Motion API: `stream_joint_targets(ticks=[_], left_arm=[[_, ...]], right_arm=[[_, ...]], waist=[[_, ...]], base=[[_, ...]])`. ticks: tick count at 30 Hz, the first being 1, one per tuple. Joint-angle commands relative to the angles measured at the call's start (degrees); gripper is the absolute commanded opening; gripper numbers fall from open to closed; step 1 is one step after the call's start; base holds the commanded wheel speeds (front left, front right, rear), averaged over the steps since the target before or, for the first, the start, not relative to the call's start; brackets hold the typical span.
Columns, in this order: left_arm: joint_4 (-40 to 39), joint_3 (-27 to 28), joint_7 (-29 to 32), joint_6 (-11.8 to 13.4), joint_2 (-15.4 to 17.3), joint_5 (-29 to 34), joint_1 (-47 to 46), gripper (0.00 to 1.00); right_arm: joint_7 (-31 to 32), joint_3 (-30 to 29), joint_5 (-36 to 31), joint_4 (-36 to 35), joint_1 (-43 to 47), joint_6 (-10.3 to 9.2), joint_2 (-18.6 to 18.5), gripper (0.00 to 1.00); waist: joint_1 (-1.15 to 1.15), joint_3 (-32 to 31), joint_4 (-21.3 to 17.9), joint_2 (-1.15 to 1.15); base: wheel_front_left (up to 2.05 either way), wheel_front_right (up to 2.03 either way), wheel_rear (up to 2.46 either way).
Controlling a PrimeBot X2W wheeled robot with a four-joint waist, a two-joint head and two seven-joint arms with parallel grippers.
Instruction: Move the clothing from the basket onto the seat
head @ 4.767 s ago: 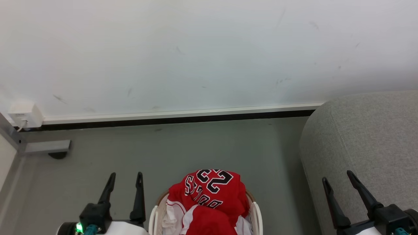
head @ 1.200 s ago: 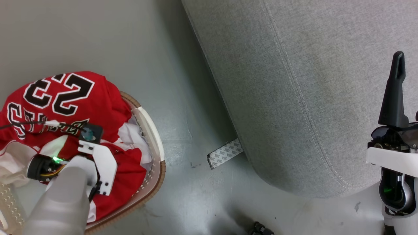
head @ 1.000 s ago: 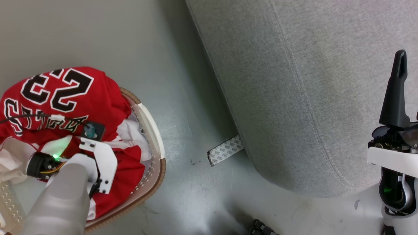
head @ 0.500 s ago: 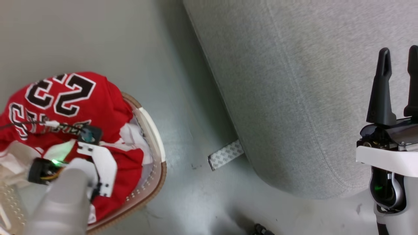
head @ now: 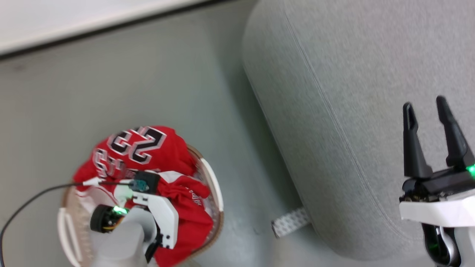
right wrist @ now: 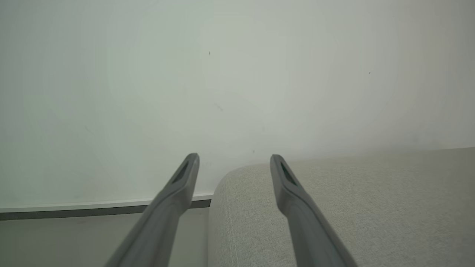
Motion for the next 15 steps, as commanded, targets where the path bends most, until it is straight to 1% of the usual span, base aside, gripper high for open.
stream_joint_targets(ticks=[1,4,7,11,15], left_arm=[[-0.2,-0.5,-1.3,-0.3,-0.3,-0.4,1.3,0.00],[-1.3,-1.9,-3.9,-0.4,-1.2,-2.7,3.2,0.00],[-3.5,-4.8,-5.4,-0.3,-1.5,-5.5,4.9,0.00],[-8.8,-9.7,-6.8,-0.4,-1.6,-11.3,7.2,0.00],[-13.9,-13.7,-8.0,-0.4,-1.6,-15.5,8.1,0.00]], right_arm=[[0.0,0.1,0.2,0.7,1.3,0.17,-0.7,1.00],[0.0,0.6,-0.1,1.5,3.0,0.17,-1.1,1.00],[0.0,0.8,-0.3,2.1,4.6,0.17,-1.4,1.00],[0.0,0.5,-0.4,2.8,6.5,0.17,-1.9,1.00],[0.0,1.0,-0.5,3.1,7.9,0.17,-2.2,1.00]], waist=[[0.00,-6.8,5.1,0.00],[0.00,-10.3,7.2,0.00],[0.00,-13.6,9.5,0.00],[0.00,-17.3,12.4,0.00],[0.00,-20.2,14.8,0.00]], base=[[0.00,0.00,0.00],[0.00,0.00,0.00],[0.00,0.00,0.00],[0.00,0.00,0.00],[0.00,0.00,0.00]])
